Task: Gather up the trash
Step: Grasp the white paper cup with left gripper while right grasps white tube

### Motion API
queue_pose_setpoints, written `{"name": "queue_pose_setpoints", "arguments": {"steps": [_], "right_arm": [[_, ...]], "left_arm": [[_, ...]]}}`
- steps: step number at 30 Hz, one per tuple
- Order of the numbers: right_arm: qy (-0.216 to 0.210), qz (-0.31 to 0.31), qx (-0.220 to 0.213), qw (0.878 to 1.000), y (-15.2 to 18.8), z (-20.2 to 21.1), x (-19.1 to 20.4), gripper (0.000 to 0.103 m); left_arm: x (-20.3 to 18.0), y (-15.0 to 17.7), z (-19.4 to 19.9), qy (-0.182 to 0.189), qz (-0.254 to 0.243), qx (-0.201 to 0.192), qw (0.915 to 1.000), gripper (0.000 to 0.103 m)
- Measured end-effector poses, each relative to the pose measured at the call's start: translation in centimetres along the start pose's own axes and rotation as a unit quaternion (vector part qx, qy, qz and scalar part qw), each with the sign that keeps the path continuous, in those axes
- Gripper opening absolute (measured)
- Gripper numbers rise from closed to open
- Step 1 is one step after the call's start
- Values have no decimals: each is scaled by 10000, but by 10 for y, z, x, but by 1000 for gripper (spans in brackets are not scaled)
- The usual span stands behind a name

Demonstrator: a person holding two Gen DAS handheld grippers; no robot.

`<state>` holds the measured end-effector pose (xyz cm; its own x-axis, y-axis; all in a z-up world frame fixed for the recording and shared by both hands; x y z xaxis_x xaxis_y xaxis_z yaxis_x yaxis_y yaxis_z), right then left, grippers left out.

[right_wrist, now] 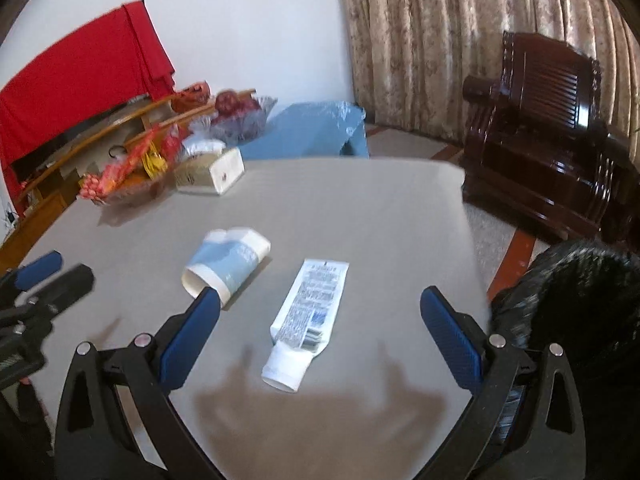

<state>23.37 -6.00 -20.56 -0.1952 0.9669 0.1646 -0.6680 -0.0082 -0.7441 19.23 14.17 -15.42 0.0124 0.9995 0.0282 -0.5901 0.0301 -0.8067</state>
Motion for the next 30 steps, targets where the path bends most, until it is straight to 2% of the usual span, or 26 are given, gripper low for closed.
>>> {"name": "queue_pose_setpoints", "arguments": {"steps": [2,6,9,14,17,21,30], "right_arm": [[38,21,117,9999,7,-10,1,96],[86,24,434,9990,18,-30,1,84],[86,-78,626,9980,23,-39,-1,82],[-69,-129,987,9950,34,-52,2,65],[-116,-108,992,9949,34,-55,6,63],[-177,-80,1028,9945,33,-57,10,47],[-208,-5,1032,9944,28,-50,1,46]], "left_arm": [[5,3,-6,6,41,58,10000,84],[6,9,-14,43,62,150,9999,84],[6,11,-21,78,59,202,9997,84],[6,15,-30,108,87,286,9995,84],[6,16,-32,111,104,315,9994,84],[5,17,-37,123,115,369,9992,84],[-10,11,-54,271,82,435,9987,84]]}}
Point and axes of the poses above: each gripper's, at about its wrist camera, not at the fingertips, and z roughly against the way its jaws point, x to its left, y to its underside, the point moved 7 cm from there along -z, roughly the way its jaws point, and after that the axes turned 3 degrees about -z, right-handed, at the moved point
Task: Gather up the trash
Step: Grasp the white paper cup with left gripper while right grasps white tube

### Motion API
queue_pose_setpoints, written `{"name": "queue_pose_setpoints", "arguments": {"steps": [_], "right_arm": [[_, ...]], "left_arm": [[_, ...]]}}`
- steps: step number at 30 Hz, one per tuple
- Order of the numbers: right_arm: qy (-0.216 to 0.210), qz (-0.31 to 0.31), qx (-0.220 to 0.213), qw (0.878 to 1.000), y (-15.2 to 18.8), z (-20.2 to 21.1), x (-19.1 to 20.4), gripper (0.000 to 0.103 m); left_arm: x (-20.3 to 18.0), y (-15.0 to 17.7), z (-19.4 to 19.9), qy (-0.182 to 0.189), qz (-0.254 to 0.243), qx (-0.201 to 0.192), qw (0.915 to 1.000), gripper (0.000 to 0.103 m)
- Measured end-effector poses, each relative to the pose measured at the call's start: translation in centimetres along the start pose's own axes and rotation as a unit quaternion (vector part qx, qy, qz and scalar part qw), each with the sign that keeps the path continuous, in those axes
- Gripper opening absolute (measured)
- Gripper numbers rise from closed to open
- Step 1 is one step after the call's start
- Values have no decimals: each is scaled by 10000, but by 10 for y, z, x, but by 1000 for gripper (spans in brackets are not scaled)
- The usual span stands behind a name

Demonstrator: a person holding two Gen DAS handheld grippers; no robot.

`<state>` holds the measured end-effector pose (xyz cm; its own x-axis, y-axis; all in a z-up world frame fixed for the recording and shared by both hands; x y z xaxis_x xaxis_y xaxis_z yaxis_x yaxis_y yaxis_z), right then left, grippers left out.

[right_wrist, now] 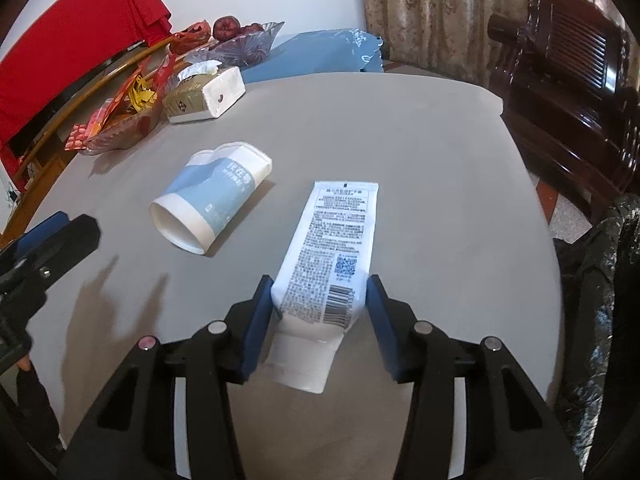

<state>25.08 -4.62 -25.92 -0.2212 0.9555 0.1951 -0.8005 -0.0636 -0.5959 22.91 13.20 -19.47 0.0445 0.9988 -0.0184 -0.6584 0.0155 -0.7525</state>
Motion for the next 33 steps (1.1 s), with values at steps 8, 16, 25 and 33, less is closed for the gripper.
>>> {"name": "queue_pose_setpoints", "arguments": {"steps": [8,16,25,33], "right_arm": [[142,-86,-107,9998,-18,5,-28,45],[127,-56,-57,9999,-19,3,-37,45],[-129,124,88,9998,-7,-3,-20,46],[-81,-30,75,9999,6,5,-21,57]], "left_arm": [[-24,-17,-38,136,-136,163,9997,84],[-31,-11,-90,232,-21,790,9966,83],[-32,-9,-75,294,58,643,9975,51],[-30,8,-30,283,-52,513,9983,50]]}}
Point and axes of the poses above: each gripper's, at about its wrist camera, not at the fingertips, and z roughly against the way its jaws point, x to its left, y to its underside, the point moved 7 cm from there along -z, roughly the way its jaws point, and after that the axes turned 3 degrees about -z, right-handed, at the moved point
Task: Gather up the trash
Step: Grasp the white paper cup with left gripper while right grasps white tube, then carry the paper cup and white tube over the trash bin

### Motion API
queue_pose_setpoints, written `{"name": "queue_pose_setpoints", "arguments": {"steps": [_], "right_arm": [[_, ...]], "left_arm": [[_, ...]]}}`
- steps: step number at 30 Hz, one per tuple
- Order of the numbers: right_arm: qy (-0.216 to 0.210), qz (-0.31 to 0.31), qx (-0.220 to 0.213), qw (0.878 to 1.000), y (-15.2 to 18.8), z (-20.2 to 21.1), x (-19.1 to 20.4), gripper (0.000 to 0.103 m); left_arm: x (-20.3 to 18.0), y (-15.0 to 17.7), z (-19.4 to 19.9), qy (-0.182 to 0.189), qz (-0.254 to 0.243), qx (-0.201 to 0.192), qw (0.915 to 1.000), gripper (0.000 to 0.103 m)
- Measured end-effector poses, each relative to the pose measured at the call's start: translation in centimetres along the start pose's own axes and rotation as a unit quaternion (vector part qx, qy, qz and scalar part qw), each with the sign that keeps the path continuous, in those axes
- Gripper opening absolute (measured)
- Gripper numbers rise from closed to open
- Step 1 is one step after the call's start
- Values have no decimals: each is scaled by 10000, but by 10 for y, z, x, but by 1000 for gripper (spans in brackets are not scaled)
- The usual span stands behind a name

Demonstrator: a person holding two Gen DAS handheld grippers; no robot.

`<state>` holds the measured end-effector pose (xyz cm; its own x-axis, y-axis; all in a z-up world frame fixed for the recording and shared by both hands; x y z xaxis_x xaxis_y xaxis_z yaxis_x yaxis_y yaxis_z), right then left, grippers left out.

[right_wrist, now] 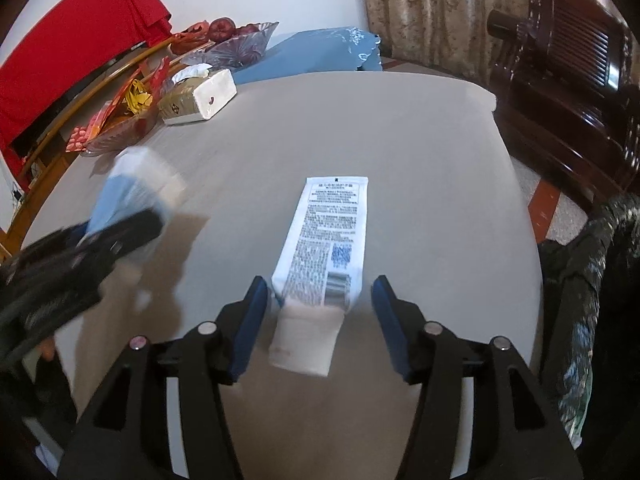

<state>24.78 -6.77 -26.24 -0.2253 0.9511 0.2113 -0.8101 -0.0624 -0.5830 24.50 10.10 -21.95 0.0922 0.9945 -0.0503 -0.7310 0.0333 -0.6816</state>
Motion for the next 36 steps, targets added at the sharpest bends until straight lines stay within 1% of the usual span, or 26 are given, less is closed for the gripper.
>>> {"name": "queue_pose_setpoints", "arguments": {"steps": [3,5,7,8,9,10,15,24,29,33,36], "right_arm": [[96,-9,-1,10000,6,2,0,57],[120,8,-4,9999,8,3,1,54],[121,-37,21,9999,9,4,1,44],[126,-41,32,9999,9,4,2,41],[103,-26,47,9999,10,4,3,34],[86,-17,73,9999,11,4,5,29],[56,24,108,9999,12,7,7,29],[-34,217,-122,9997,7,38,8,29],[-86,306,-324,9990,5,65,5,29],[-136,291,-548,9980,1,94,-1,29],[-126,223,-716,9971,-3,114,-9,29]], "left_arm": [[-1,11,10,-98,-95,60,9999,50],[1,19,12,-99,-9,134,9999,50],[4,26,12,-112,78,189,9997,50],[4,27,11,-107,102,211,9997,50],[4,29,11,-91,128,228,9996,50],[3,29,11,-70,140,230,9996,50],[-4,21,18,-30,31,89,10000,50],[-16,11,33,51,-26,-74,10000,50],[-28,7,43,137,-81,-142,9998,51],[-39,2,51,178,-144,-200,9995,51],[-50,-7,62,194,-227,-353,9989,51]]}}
Point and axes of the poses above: each gripper's, at about its wrist camera, not at the fingertips, and z roughly against the way its jaws point, x to its left, y to its underside, the point moved 7 cm from there along -z, roughly the way its jaws point, and after that the axes turned 3 degrees about -z, right-handed, at the moved point
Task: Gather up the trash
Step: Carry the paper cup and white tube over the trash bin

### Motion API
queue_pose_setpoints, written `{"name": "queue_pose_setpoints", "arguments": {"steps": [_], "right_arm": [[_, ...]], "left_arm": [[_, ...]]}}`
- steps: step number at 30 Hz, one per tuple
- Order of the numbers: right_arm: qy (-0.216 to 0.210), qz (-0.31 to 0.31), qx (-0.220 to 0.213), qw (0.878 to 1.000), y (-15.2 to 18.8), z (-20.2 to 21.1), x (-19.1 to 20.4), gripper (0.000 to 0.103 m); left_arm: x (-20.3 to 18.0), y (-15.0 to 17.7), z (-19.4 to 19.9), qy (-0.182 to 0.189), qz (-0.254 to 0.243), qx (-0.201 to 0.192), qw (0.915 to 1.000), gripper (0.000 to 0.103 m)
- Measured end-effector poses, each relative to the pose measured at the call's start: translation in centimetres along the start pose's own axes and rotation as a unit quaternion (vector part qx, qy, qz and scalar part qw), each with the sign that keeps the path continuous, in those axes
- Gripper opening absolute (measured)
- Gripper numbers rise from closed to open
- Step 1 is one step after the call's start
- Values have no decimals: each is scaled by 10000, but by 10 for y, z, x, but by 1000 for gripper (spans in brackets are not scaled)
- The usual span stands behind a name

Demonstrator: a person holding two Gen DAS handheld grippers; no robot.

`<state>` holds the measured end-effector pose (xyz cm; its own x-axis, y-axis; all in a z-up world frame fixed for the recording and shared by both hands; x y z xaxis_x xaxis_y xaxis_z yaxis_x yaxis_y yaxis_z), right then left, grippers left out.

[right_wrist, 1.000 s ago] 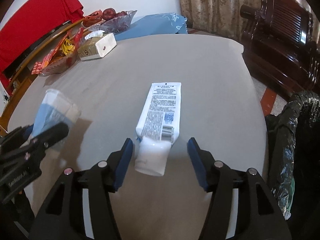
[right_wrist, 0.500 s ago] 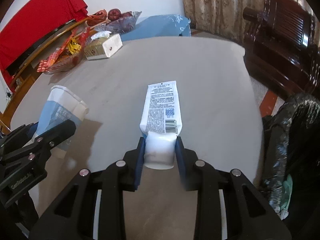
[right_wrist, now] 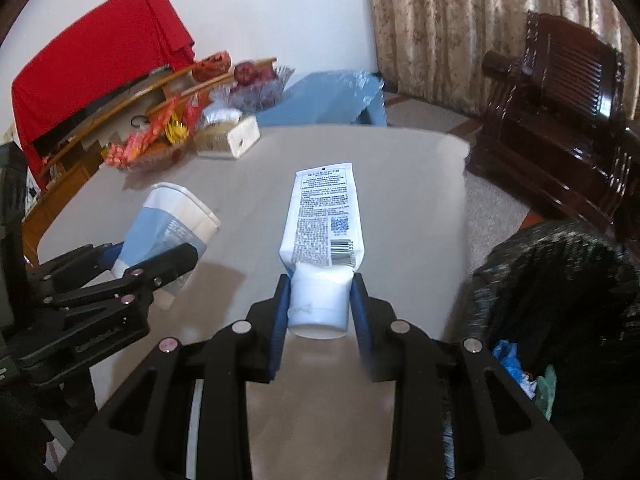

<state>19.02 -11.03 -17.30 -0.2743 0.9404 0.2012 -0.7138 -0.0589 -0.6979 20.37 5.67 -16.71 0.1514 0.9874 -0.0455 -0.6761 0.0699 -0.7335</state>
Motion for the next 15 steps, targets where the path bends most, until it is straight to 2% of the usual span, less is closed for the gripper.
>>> {"name": "queue_pose_setpoints", "arguments": {"steps": [8,15], "right_arm": [[191,-205,-454,9986,-17,58,-33,29],[421,-374,-729,9957,-18,102,-70,29]], "left_arm": [[-49,-33,30,271,-290,-452,9982,51],[-97,-51,46,588,-494,-733,9943,51]]}}
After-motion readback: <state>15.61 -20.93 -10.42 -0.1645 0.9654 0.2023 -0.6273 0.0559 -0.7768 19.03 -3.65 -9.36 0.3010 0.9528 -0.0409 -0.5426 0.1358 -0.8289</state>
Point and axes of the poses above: each gripper's, at about its wrist camera, not at the fingertips, and z roughly against the way its jaws point, x to its left, y to its underside, the point moved 7 cm from there along -z, roughly the way its jaws point, and after that the axes turned 3 degrees about -z, right-handed, at the moved point
